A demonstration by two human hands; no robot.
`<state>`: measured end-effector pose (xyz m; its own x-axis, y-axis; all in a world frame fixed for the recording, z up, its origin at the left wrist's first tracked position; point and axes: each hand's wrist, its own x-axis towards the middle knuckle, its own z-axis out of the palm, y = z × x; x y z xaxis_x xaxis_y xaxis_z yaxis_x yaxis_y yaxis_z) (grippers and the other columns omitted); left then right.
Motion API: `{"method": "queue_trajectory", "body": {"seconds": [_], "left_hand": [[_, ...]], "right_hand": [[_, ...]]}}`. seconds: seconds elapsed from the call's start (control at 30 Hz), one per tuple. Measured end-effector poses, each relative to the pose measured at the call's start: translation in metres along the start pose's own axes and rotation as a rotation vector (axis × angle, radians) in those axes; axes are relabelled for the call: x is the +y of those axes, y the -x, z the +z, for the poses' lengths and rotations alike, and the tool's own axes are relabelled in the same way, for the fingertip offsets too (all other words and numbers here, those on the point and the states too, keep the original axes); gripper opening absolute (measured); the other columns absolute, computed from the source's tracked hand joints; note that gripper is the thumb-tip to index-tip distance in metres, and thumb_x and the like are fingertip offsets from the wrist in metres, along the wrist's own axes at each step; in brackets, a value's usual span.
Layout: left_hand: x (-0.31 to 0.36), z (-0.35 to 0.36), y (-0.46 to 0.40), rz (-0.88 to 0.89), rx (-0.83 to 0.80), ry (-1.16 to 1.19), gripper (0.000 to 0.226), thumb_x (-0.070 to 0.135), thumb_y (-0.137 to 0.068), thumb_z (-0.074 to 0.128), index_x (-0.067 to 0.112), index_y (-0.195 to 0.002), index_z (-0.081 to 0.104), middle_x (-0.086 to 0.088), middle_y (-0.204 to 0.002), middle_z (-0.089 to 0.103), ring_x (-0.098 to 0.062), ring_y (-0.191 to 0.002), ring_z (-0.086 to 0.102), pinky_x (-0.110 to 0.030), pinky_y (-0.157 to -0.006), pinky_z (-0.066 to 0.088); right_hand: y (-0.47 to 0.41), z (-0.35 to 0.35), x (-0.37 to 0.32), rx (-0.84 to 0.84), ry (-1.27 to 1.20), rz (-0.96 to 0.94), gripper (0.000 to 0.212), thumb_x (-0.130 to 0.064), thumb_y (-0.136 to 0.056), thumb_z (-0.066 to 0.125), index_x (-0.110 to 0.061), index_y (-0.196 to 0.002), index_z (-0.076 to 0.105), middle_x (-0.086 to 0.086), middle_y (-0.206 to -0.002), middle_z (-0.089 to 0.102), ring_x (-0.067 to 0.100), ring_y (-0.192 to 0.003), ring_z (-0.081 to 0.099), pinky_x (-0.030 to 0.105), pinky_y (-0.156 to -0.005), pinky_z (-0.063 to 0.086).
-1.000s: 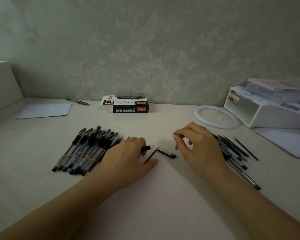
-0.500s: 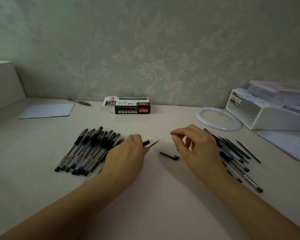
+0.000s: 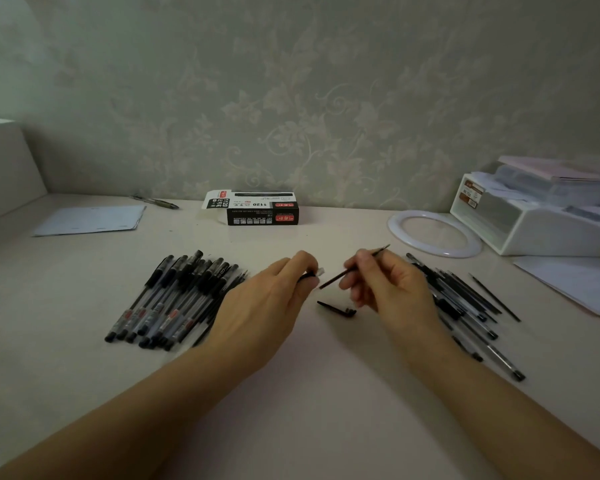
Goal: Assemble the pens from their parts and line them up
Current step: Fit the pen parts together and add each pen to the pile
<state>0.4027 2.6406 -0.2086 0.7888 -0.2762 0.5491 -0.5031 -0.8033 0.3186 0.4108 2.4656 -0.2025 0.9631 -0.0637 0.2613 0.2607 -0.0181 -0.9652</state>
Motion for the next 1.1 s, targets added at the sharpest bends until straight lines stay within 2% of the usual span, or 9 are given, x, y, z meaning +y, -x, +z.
{"method": "queue_trajectory", "body": {"seconds": [0.13,0.23,0.37,0.6,0.8,0.93,1.1], "left_hand": [[-0.009,0.004,0.001,0.012,-0.026,0.031,0.017,0.040,-0.100,0.033,0.039,-0.113,0.045,0.017,-0.091,0.060,-0.008,-0.066,0.048,-0.035,-0.056,0.048],[-0.007,0.005,0.000,0.035,-0.023,0.094,0.017,0.038,-0.100,0.036,0.038,-0.112,0.047,0.021,-0.078,0.052,-0.006,-0.061,0.048,-0.034,-0.053,0.045],[-0.007,0.004,-0.001,0.048,-0.015,0.172,0.019,0.038,-0.100,0.038,0.039,-0.114,0.050,0.029,-0.072,0.049,0.002,-0.061,0.050,-0.024,-0.050,0.037],[-0.009,0.004,-0.001,0.015,0.014,0.256,0.022,0.045,-0.096,0.034,0.041,-0.113,0.049,0.025,-0.075,0.054,-0.008,-0.057,0.053,-0.025,-0.052,0.041],[-0.008,0.004,0.000,0.028,0.005,0.261,0.019,0.042,-0.098,0.036,0.040,-0.112,0.049,0.023,-0.072,0.054,-0.009,-0.053,0.052,-0.022,-0.049,0.037],[-0.008,0.005,0.000,0.040,-0.001,0.245,0.020,0.041,-0.099,0.037,0.038,-0.112,0.051,0.024,-0.068,0.052,-0.004,-0.051,0.049,-0.015,-0.048,0.027],[-0.008,0.005,-0.001,0.048,-0.015,0.224,0.019,0.039,-0.098,0.040,0.036,-0.113,0.052,0.024,-0.067,0.050,-0.003,-0.052,0.049,-0.020,-0.049,0.028]], "right_hand": [[-0.005,-0.009,-0.003,0.147,-0.106,-0.009,0.029,-0.026,-0.103,0.048,-0.010,-0.086,0.065,0.001,-0.067,0.067,0.008,-0.058,0.056,0.018,-0.058,0.050],[-0.006,-0.011,-0.003,0.154,-0.189,0.031,0.029,-0.027,-0.102,0.048,-0.013,-0.084,0.066,0.001,-0.068,0.067,0.008,-0.061,0.057,0.018,-0.060,0.051],[-0.007,-0.011,-0.003,0.147,-0.277,0.089,0.029,-0.026,-0.102,0.048,-0.012,-0.083,0.066,0.001,-0.066,0.066,0.007,-0.058,0.056,0.016,-0.058,0.051],[-0.011,-0.014,0.000,0.143,-0.366,0.141,0.028,-0.025,-0.101,0.049,-0.009,-0.085,0.065,0.002,-0.066,0.066,0.008,-0.057,0.056,0.016,-0.057,0.051],[-0.012,-0.014,0.002,0.144,-0.370,0.132,0.028,-0.026,-0.101,0.050,-0.009,-0.085,0.066,0.002,-0.066,0.066,0.008,-0.057,0.056,0.015,-0.057,0.051],[-0.011,-0.015,0.004,0.121,-0.337,0.092,0.028,-0.027,-0.101,0.050,-0.011,-0.085,0.066,0.002,-0.068,0.066,0.008,-0.059,0.057,0.016,-0.059,0.052],[-0.007,-0.012,0.003,-0.015,-0.188,0.024,0.025,-0.027,-0.098,0.054,-0.014,-0.086,0.072,0.004,-0.074,0.069,0.009,-0.063,0.058,0.020,-0.062,0.051]]}}
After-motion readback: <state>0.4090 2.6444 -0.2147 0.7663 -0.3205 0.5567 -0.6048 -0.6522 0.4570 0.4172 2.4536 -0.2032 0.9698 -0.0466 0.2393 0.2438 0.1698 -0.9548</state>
